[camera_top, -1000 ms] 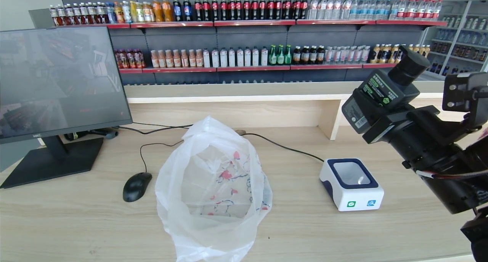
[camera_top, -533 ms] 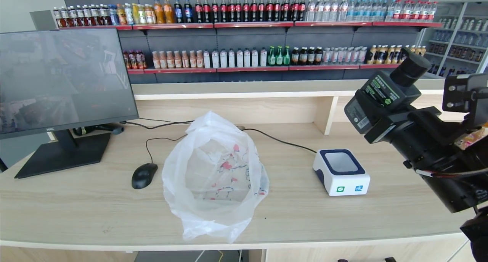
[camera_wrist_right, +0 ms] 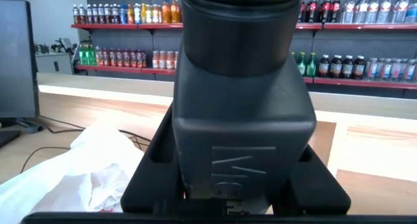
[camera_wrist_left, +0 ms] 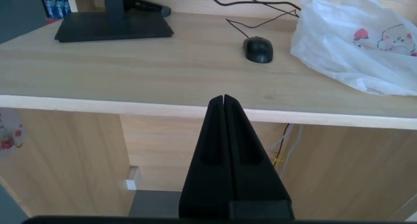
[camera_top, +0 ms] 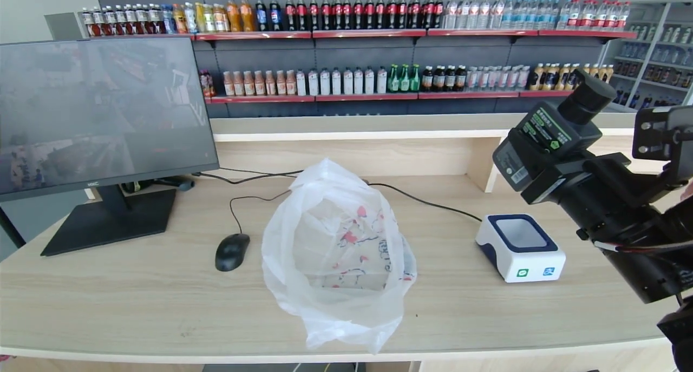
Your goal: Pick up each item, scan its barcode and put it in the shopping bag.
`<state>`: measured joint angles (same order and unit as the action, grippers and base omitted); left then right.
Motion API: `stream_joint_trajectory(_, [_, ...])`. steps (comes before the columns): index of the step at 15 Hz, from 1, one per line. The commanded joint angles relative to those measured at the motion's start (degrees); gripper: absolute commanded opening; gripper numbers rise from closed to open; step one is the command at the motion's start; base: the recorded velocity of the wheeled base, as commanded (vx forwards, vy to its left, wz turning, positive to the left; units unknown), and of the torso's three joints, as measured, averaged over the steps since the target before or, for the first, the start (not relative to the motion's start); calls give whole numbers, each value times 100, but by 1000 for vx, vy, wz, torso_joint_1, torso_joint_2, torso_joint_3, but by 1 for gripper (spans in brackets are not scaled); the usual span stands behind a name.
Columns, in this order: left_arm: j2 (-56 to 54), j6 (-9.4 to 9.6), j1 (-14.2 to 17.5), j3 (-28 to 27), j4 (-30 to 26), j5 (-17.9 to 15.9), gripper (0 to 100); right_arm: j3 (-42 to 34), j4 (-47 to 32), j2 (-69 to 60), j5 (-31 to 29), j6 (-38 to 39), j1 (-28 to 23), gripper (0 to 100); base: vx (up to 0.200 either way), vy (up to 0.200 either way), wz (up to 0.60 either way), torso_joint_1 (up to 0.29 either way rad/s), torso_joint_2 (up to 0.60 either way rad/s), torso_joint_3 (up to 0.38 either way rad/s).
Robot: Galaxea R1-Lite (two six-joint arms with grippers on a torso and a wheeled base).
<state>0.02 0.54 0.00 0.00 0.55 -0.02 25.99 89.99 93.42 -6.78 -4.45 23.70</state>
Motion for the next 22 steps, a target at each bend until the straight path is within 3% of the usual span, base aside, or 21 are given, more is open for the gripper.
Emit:
stream_joint_trajectory(1, [-2,-1,0,0,7,2,0,-147,1,-148,1,-3,3,0,0,200,0,2,2,-2])
stream_joint_trajectory(6, [-2,-36,0,0,-46,2,0,-252,1,-192,1,-3,-14,0,0,200,0,3,2,1])
stream_joint_trajectory(10, [-2,-27,0,0,-55,2,0,-305,1,-183,1,-3,-14,0,0,0,0,0,0,0])
stream_joint_trajectory(13, [-2,-36,0,0,-64,2,0,-296,1,-34,1,-3,-14,0,200,0,0,2,1,4])
stream_joint_trajectory(20, [-2,-27,0,0,-55,2,0,-323,1,238,1,-3,3,0,0,0,0,0,0,0])
stream_joint_trajectory(22, [-2,-27,0,0,-55,2,0,-305,1,370,1,-3,56,0,0,0,600,7,2,-2])
